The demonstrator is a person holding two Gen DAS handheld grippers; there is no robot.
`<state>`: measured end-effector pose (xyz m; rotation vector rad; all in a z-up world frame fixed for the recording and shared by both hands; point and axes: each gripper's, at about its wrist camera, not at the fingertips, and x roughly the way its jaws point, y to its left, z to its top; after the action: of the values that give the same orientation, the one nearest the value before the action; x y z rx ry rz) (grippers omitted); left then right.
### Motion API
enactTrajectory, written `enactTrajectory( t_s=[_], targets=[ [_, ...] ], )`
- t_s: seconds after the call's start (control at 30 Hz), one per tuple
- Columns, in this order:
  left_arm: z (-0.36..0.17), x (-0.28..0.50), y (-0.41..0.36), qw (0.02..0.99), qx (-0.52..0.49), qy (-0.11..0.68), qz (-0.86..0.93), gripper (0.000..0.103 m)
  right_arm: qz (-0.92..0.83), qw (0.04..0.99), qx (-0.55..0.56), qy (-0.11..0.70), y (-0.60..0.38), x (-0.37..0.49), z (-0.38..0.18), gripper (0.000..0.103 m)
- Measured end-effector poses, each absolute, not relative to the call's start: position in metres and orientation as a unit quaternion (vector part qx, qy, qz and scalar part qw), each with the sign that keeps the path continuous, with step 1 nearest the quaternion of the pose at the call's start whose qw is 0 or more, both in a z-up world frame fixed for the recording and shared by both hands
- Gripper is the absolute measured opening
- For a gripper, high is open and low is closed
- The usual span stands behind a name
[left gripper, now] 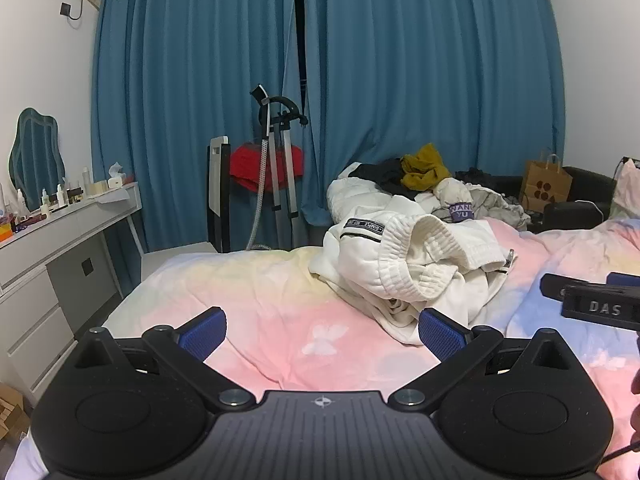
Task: Fold clothes
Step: 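Move both grippers toward the white pants lying on the duvet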
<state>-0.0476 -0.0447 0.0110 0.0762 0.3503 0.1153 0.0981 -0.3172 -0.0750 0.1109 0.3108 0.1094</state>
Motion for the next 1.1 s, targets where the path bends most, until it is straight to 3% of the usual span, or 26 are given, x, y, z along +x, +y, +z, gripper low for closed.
enactTrajectory(
  t_s=[0.5,0.8,1.1],
  targets=[
    [0.026,-0.046,-0.056,0.980,0.060,0.187,0.037,0.103,0.037,0.984,0.089,0.149,-0.323,0.101,-0.059,0.103],
    [0.028,0.034,-0.077,0.972,0.102,0.212,-0.013,0.103,-0.021,0.978,0.110,0.173,-0.339,0.125,0.007,0.103],
    [-0.029,0.150,-0.110,0.958,0.192,0.211,-0.034,0.101,-0.010,0.972,0.145,0.183,-0.350,0.127,-0.050,0.103]
  ],
)
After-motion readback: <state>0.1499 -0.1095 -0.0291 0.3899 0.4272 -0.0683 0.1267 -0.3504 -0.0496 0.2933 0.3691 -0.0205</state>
